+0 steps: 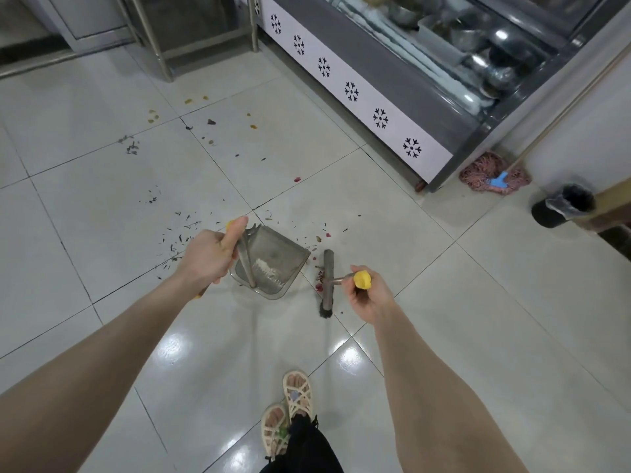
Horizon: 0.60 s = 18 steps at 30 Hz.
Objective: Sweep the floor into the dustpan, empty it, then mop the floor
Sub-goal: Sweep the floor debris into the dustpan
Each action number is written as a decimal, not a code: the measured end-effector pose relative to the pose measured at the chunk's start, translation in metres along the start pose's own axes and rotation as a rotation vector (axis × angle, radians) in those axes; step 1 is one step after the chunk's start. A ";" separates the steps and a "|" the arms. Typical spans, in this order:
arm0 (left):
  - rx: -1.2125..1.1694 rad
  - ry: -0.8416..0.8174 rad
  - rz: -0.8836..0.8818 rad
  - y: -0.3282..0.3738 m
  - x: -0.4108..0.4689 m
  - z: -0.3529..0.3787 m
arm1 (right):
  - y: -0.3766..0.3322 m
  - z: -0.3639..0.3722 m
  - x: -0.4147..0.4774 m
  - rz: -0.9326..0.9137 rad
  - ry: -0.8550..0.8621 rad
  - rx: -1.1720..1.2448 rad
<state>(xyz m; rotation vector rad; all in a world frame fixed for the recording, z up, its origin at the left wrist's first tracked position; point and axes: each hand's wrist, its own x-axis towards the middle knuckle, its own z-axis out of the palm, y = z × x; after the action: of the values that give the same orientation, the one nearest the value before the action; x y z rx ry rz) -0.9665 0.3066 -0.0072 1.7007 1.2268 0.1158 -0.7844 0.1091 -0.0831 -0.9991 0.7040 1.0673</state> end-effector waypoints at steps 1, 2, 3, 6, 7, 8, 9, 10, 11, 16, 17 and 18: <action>-0.001 0.002 0.000 0.000 0.002 0.000 | -0.007 0.000 -0.001 -0.006 -0.001 -0.012; 0.000 0.003 0.000 0.001 0.003 -0.001 | -0.014 -0.001 -0.003 -0.011 0.001 -0.024; 0.004 0.001 0.002 0.003 0.005 -0.001 | -0.021 -0.003 -0.005 -0.019 0.007 -0.033; 0.028 -0.005 0.025 0.012 0.010 -0.002 | -0.040 -0.008 -0.011 -0.039 0.015 -0.039; 0.037 -0.004 0.033 0.015 0.011 -0.001 | -0.045 -0.008 -0.012 -0.040 0.011 -0.050; 0.044 0.001 0.037 0.017 0.013 0.000 | -0.049 -0.006 -0.013 -0.045 0.015 -0.076; 0.043 0.006 0.037 0.020 0.015 0.000 | -0.051 -0.005 -0.012 -0.055 0.022 -0.111; 0.035 0.010 0.034 0.022 0.017 0.001 | -0.053 -0.003 -0.010 -0.064 0.027 -0.146; 0.023 0.011 0.031 0.024 0.020 0.002 | -0.054 -0.001 -0.008 -0.073 0.034 -0.176; 0.017 0.015 0.031 0.039 0.041 0.011 | -0.074 0.012 0.009 -0.103 0.090 -0.286; 0.016 0.013 0.029 0.043 0.049 0.014 | -0.083 0.015 0.014 -0.108 0.097 -0.287; 0.017 0.013 0.025 0.047 0.055 0.017 | -0.092 0.018 0.019 -0.116 0.106 -0.286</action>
<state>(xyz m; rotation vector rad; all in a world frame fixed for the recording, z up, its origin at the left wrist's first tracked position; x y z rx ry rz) -0.8988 0.3375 -0.0047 1.7327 1.2195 0.1323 -0.6914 0.1190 -0.0636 -1.3344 0.5803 1.0362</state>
